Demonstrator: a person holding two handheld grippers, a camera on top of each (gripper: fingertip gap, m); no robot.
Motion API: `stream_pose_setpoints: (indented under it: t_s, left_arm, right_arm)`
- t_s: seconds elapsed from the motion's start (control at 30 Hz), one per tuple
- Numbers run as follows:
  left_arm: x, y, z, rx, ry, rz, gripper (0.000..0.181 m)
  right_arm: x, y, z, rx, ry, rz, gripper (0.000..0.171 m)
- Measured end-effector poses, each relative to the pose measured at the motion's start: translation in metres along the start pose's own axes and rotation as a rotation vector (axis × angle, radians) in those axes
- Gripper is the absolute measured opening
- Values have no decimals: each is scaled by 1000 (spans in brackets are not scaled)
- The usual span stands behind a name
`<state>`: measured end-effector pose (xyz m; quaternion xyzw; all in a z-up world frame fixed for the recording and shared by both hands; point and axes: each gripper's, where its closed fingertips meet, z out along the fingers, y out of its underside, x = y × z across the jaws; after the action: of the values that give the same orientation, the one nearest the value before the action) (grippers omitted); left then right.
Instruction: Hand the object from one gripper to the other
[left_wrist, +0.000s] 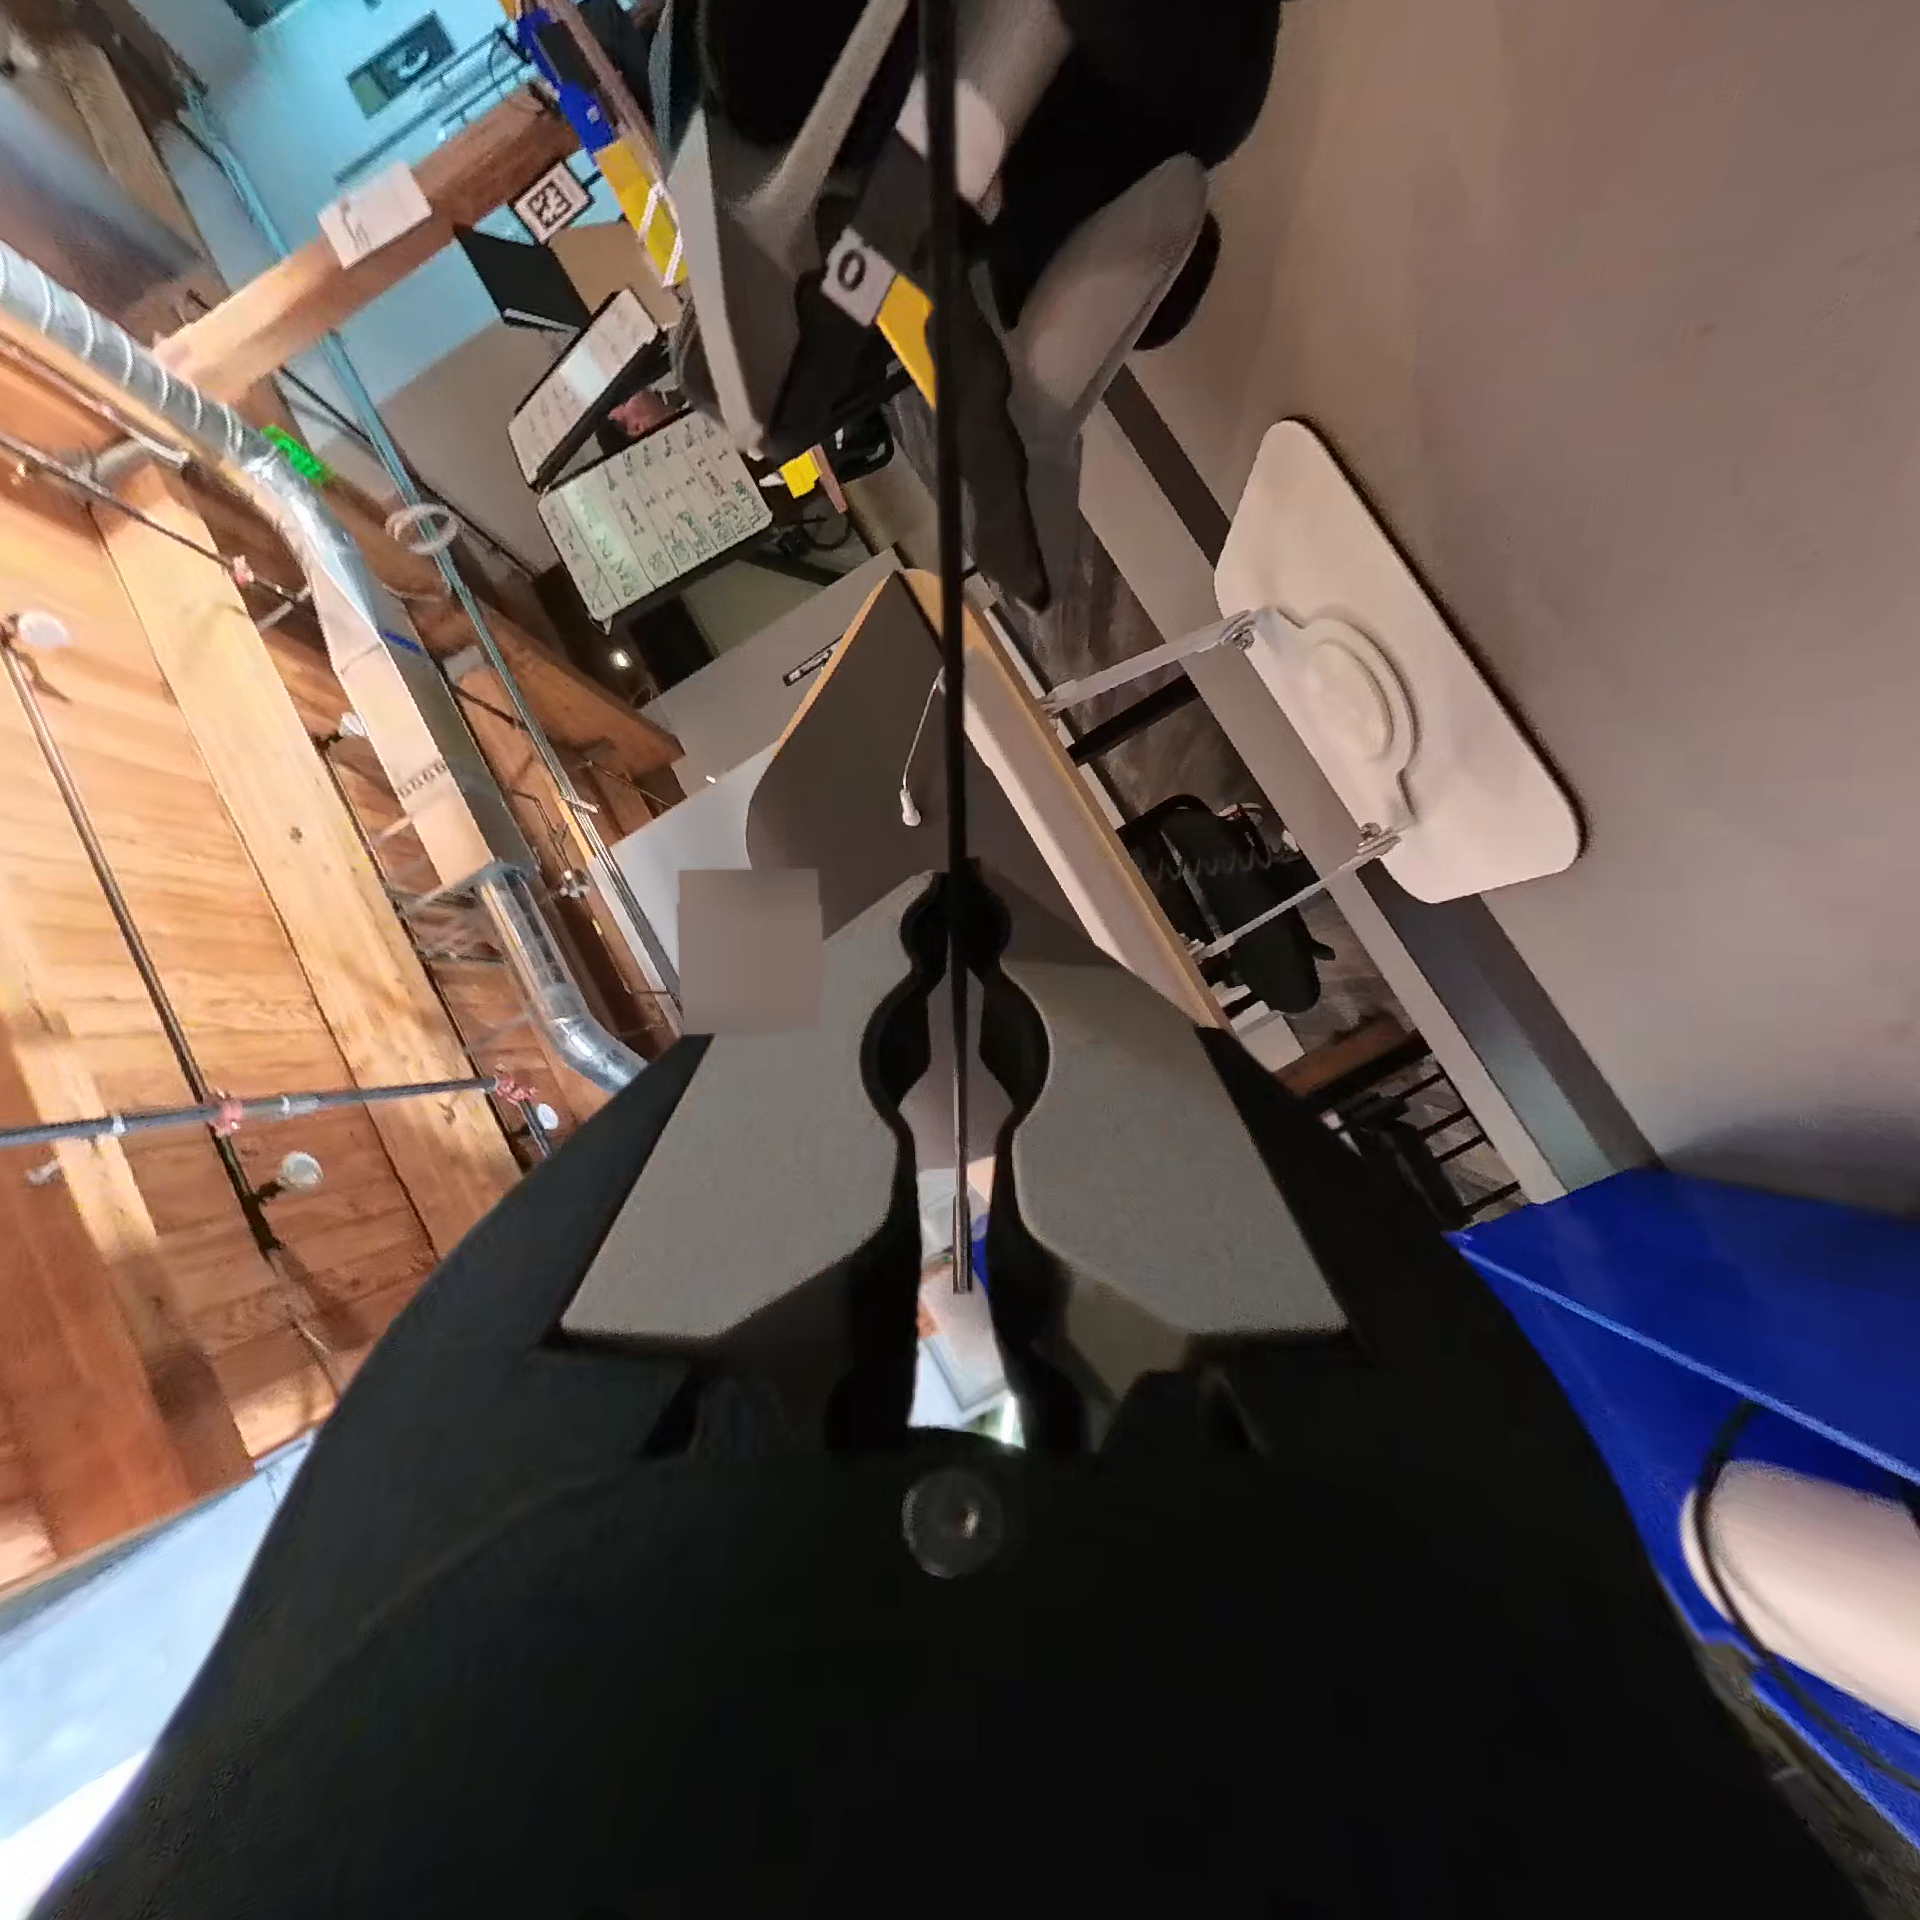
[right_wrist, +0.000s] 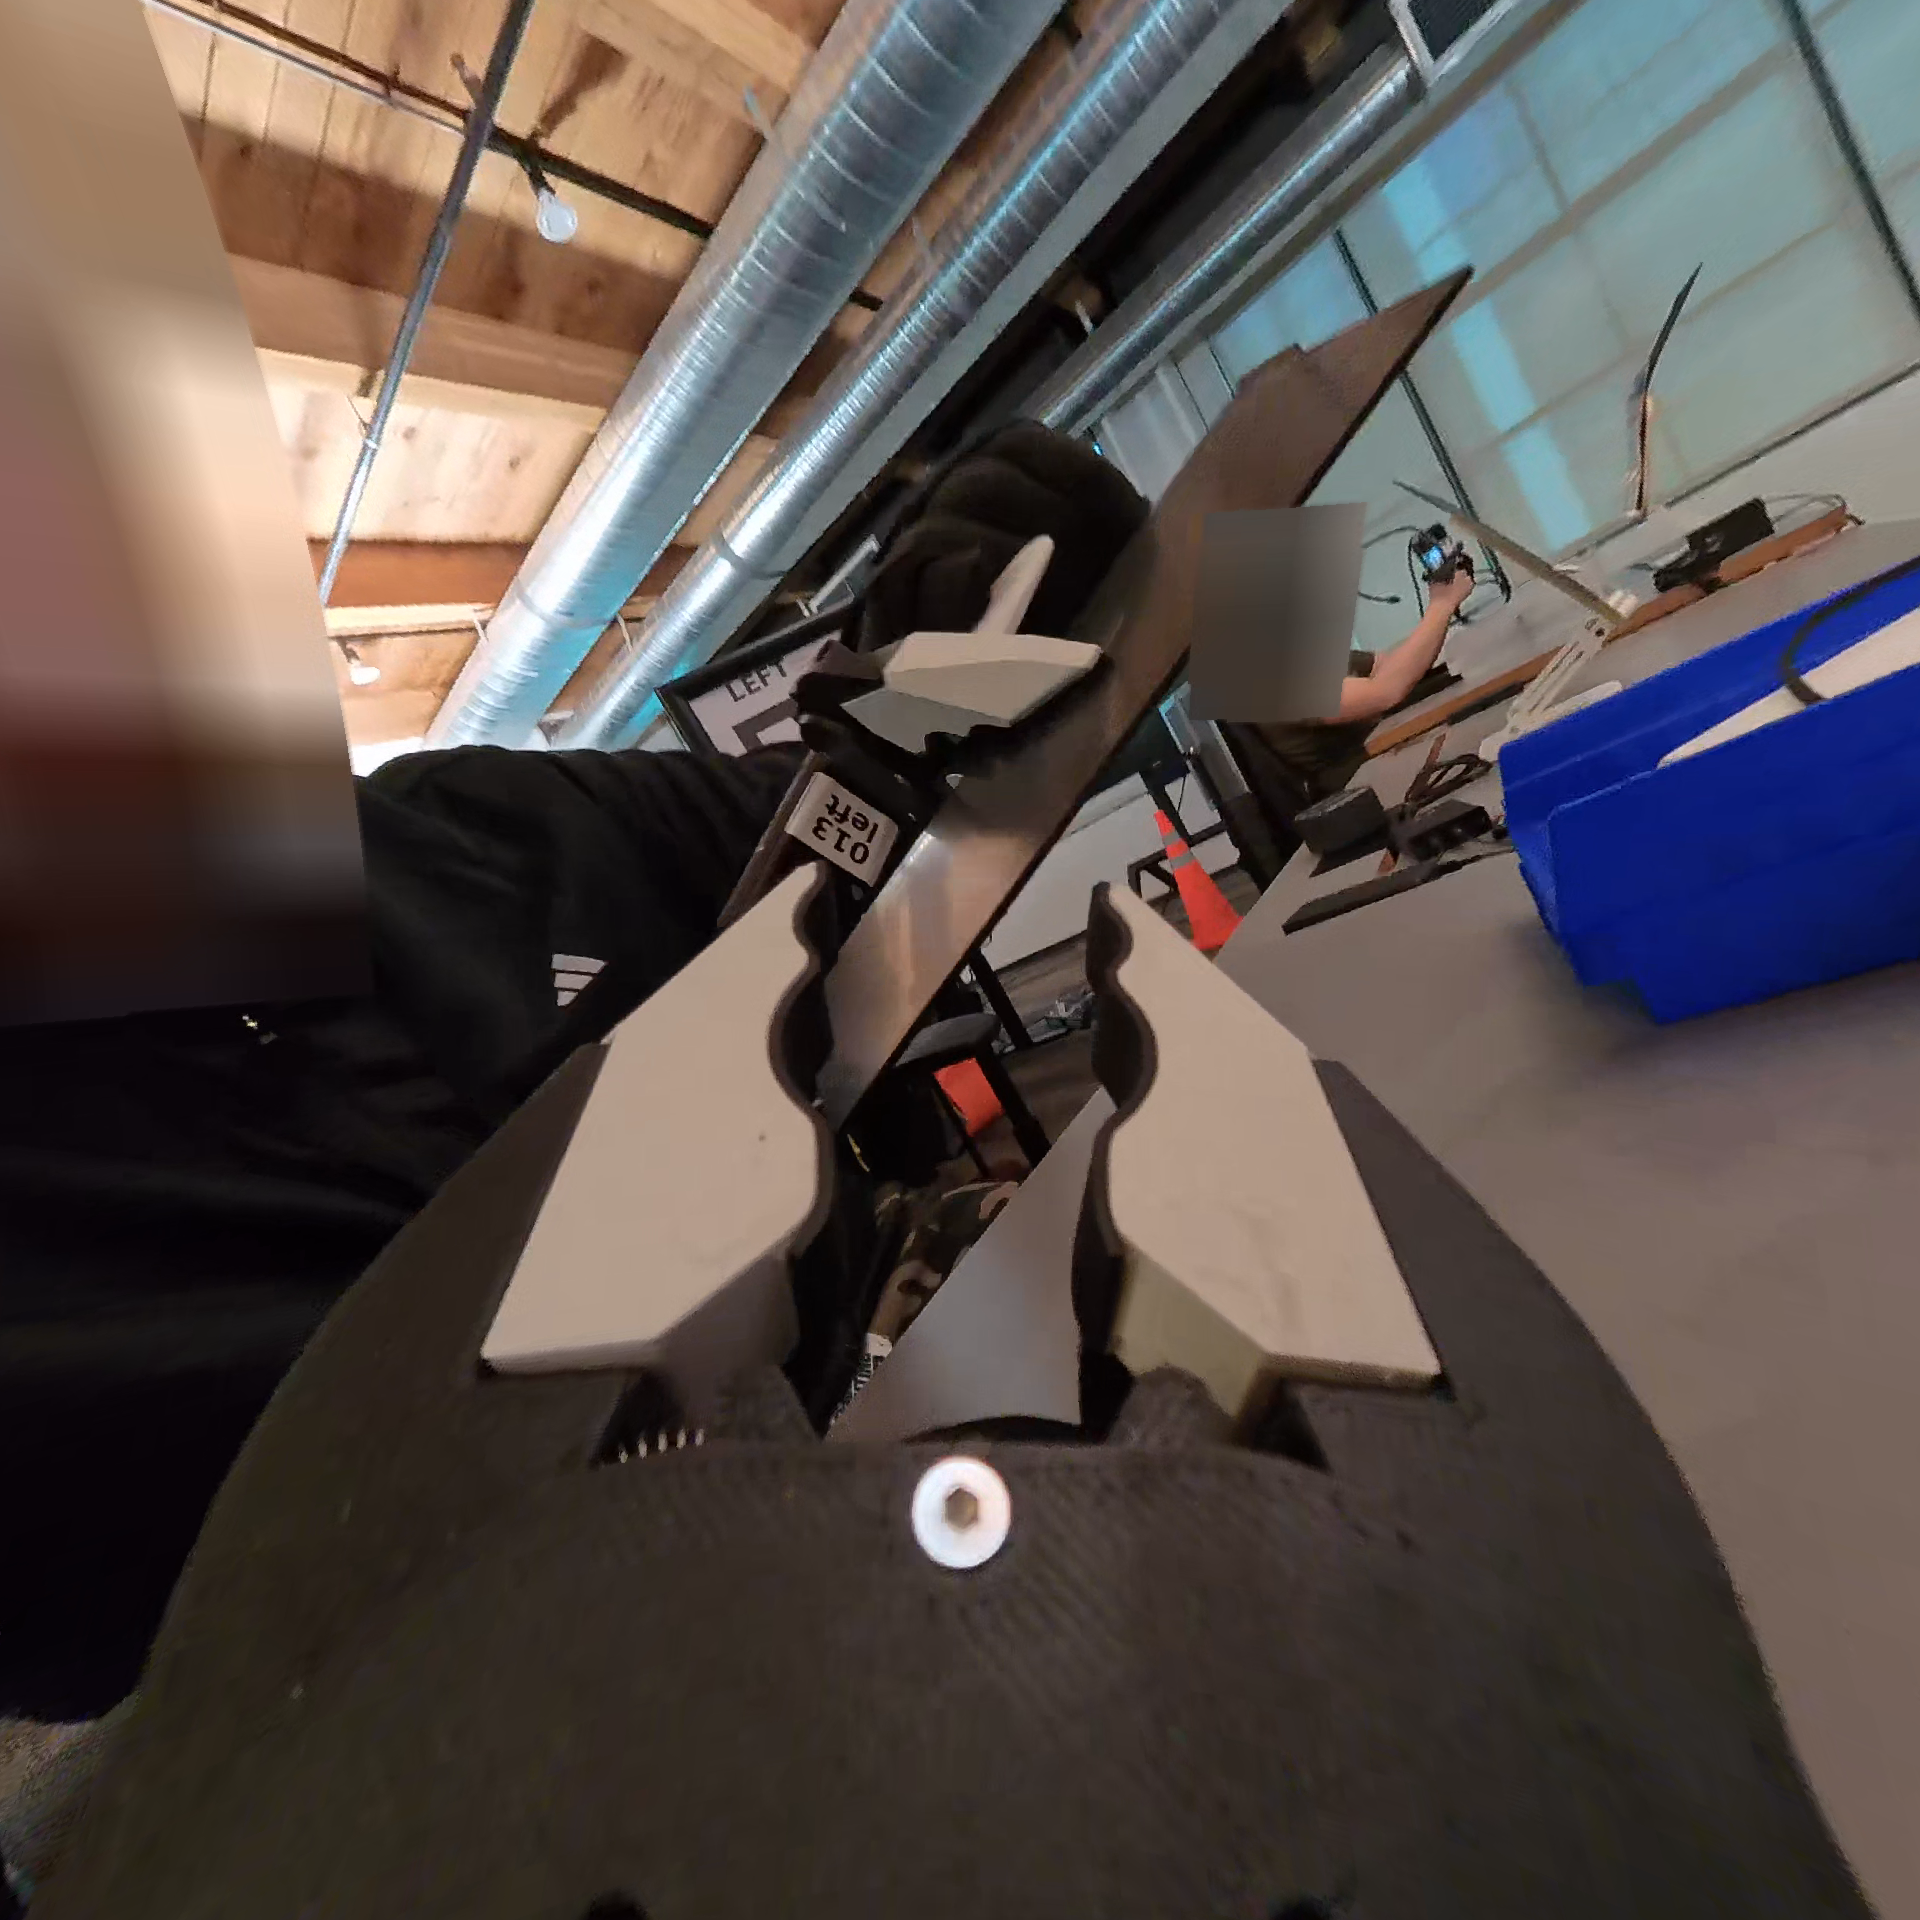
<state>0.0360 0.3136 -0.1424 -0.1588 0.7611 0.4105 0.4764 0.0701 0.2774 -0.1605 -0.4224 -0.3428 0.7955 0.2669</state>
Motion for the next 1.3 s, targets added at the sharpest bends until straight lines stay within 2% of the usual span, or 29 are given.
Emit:
stream_pose_setpoints:
  t_s: [0.1,0.23,0.33,0.37,0.43,0.57,0.63,0.77,0.87,0.97,1.03,1.13,1.2,1.27,1.3]
  left_arm:
    - [0,-10,0,30,9,50,0]
    - [-1,-24,1,63,12,81,0]
    - [-4,-21,3,53,1,72,2]
    - [-4,-19,5,49,8,53,9]
    - [-7,-10,8,14,3,15,37]
    - [-10,10,6,-48,19,-97,55]
    - [-11,18,0,-53,27,-250,58]
    - [1,23,-8,-6,139,-765,64]
    - [9,2,-9,144,302,-1259,66]
    - [13,-20,-3,301,442,-1617,62]
    - [15,-32,0,385,505,-1731,55]
    - [16,-48,4,466,555,-1800,46]
    - [13,-55,5,521,564,-1829,29]
    - [8,-60,3,586,581,-1848,3]
    - [7,-61,2,600,585,-1848,2]
  right_arm:
    - [-1,12,12,-60,-4,-2,36]
    - [-2,18,20,-82,-4,-38,11]
    - [-2,14,22,-66,10,-80,6]
    - [-1,11,23,-61,36,-112,3]
    - [5,6,20,-50,99,-162,0]
    - [14,-9,5,-5,206,-242,0]
    - [15,-19,-2,31,254,-302,0]
    - [11,-37,-12,89,333,-440,0]
    - [6,-38,-11,74,354,-538,0]
    - [2,-34,-5,53,338,-588,0]
    - [-1,-31,0,42,321,-606,0]
    - [-5,-25,8,25,294,-628,0]
    - [-6,-21,13,10,283,-635,0]
    - [-5,-18,16,-5,282,-637,0]
    - [-6,-18,17,-2,277,-636,0]
